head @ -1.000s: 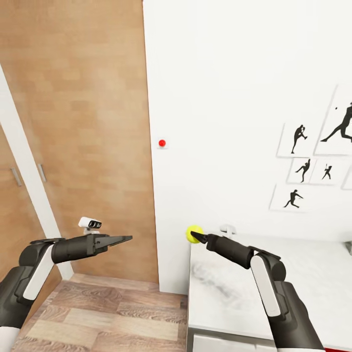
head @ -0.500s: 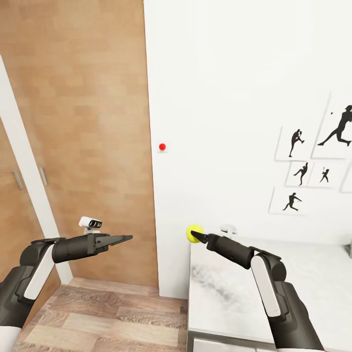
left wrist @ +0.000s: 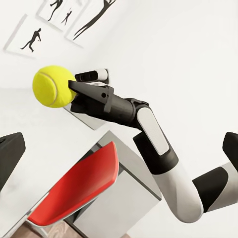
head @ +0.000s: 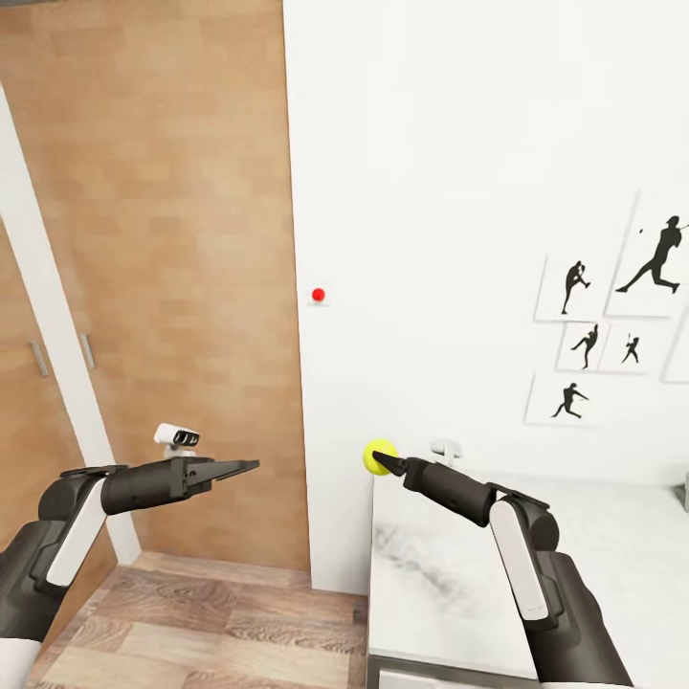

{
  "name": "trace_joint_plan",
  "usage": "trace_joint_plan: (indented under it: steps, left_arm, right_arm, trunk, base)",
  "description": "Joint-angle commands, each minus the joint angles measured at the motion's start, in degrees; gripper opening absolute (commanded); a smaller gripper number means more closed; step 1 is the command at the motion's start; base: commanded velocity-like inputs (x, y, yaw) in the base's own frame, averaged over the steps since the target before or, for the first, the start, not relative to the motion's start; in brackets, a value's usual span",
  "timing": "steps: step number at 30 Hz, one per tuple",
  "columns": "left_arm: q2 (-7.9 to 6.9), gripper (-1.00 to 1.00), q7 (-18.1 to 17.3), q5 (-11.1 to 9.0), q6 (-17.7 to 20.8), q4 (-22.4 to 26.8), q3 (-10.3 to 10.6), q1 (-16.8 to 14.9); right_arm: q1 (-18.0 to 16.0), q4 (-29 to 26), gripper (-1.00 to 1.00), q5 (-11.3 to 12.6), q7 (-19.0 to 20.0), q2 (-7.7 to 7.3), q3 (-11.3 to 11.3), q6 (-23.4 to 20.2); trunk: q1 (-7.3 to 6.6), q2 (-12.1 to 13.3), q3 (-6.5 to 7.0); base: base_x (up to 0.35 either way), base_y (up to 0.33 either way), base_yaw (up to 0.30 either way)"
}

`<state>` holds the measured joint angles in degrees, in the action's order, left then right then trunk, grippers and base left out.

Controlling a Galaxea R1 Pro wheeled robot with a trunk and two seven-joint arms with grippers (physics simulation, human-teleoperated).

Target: Put all the toys in the child's room - the three board games (two on the bed and one on the table), the two jigsaw puzzles on the table, and the tennis ball on the table - inside the toy box on the table in the child's room.

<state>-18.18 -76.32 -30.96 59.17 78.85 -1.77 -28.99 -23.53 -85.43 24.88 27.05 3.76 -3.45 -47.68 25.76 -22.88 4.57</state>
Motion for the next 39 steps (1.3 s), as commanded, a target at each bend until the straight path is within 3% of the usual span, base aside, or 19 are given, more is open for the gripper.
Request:
trace_joint_plan:
  steps: [1, 9, 14, 22, 29, 39]
  left_arm:
    - [-0.02, 1.00, -0.1, -0.2, 0.5, 0.0, 0.0, 0.0]
    - [-0.47, 1.00, -0.4, -0.3, 0.7, -0.3, 0.0, 0.1]
    - [-0.54, 1.00, -0.8, -0.9, 0.8, -0.5, -0.3, 0.4]
    - [-1.57, 1.00, -0.9, -1.0, 0.8, -0.8, -0.3, 0.4]
    - [-1.46, 1.00, -0.1, -0.4, 0.5, -1.6, -0.1, 0.3]
    - [-1.38, 1.00, 0.0, -0.2, 0.7, -1.8, -0.1, 0.2]
  right_arm:
    - [0.0, 0.0, -1.00, 0.2, 0.1, 0.10, -0.2, -0.4]
    - [1.5, 0.1, -1.00, 0.3, 0.1, 0.16, -0.3, -0.5]
    - [1.9, 0.1, -1.00, 4.0, 0.1, -0.02, -1.5, -0.3]
    - [2.0, 1.1, -1.00, 5.0, 0.2, -0.43, -2.0, -0.2]
    - [2.0, 2.8, -1.00, 5.1, 0.4, -0.56, -7.7, -0.6]
    - [1.9, 2.7, -1.00, 5.0, 0.4, -0.52, -8.6, -0.7]
  trunk:
    - [0.03, 0.0, 0.07]
    - [0.03, 0.0, 0.82]
    - [0.03, 0.0, 1.29]
    - [0.03, 0.0, 2.05]
    - [0.03, 0.0, 2.71]
    - [0.03, 0.0, 3.35]
  base:
    - [0.000, 0.000, 0.000]
    - [0.000, 0.000, 0.000]
    - [0.000, 0.000, 0.000]
    - [0.000, 0.000, 0.000]
    - [0.000, 0.000, 0.000]
    - [0.000, 0.000, 0.000]
